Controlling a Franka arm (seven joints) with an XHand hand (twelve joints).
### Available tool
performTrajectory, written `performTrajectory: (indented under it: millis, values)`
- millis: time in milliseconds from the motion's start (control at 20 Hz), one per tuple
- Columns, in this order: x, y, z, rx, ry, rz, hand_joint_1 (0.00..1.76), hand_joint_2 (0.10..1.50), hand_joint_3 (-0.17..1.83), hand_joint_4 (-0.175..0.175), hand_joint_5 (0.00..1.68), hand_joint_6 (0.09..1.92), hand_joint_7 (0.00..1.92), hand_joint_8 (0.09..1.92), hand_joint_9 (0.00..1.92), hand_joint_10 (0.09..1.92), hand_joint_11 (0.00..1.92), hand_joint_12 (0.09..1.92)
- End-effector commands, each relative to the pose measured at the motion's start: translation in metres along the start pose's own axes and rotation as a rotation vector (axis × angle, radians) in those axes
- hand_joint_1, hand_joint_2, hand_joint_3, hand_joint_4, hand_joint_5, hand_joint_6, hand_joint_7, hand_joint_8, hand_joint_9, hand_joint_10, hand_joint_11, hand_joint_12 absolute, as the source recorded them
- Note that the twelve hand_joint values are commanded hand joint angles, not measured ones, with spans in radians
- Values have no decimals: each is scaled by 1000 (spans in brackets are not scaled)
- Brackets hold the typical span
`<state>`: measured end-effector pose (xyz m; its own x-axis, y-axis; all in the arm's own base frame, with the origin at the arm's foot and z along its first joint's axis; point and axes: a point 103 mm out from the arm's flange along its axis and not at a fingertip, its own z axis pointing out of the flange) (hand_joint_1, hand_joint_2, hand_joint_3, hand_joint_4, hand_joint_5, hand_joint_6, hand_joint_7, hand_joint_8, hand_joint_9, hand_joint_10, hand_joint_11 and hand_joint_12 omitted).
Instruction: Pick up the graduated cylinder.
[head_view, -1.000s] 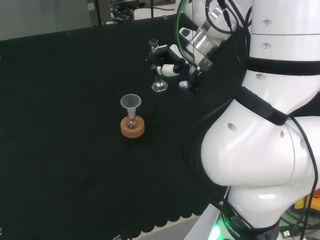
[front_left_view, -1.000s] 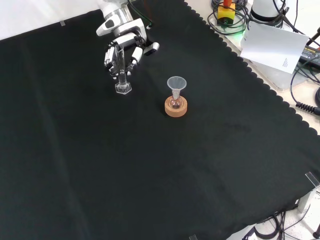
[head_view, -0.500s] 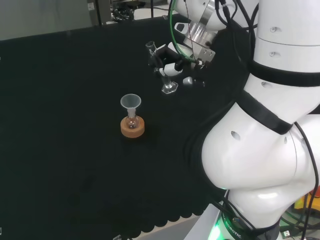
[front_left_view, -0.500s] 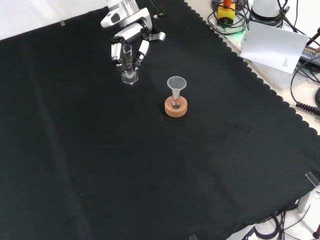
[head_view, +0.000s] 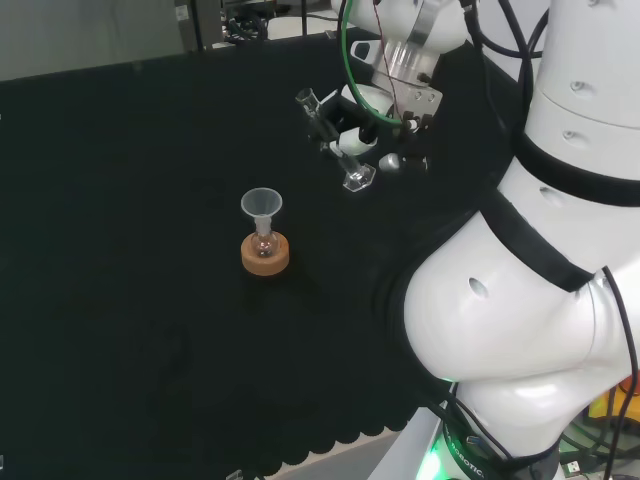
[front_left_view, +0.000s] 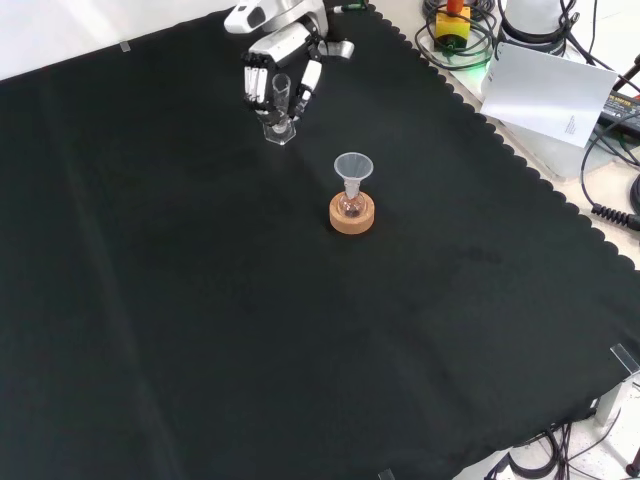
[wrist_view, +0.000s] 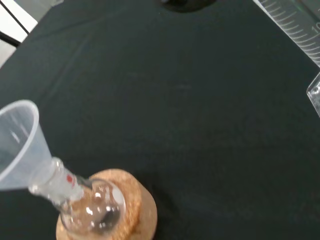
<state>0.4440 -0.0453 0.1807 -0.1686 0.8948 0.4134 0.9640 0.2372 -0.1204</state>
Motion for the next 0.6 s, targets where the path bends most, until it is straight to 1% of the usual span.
performTrajectory:
  millis: [50, 200, 450, 600]
  values:
    - [-2, -22, 0, 85, -100, 12, 1364, 1107, -4, 100, 1063, 583, 988, 1030, 1317, 192, 1030, 952]
    - [-7, -33, 1, 127, -145, 21, 1365, 1107, -4, 98, 1064, 583, 989, 1030, 1319, 191, 1031, 948]
    - [-6, -50, 0, 189, -210, 27, 1365, 1106, -4, 95, 1065, 582, 990, 1028, 1321, 189, 1031, 942]
    - [-8, -58, -2, 248, -252, 34, 1365, 1106, -4, 95, 1067, 583, 991, 1027, 1322, 187, 1030, 938]
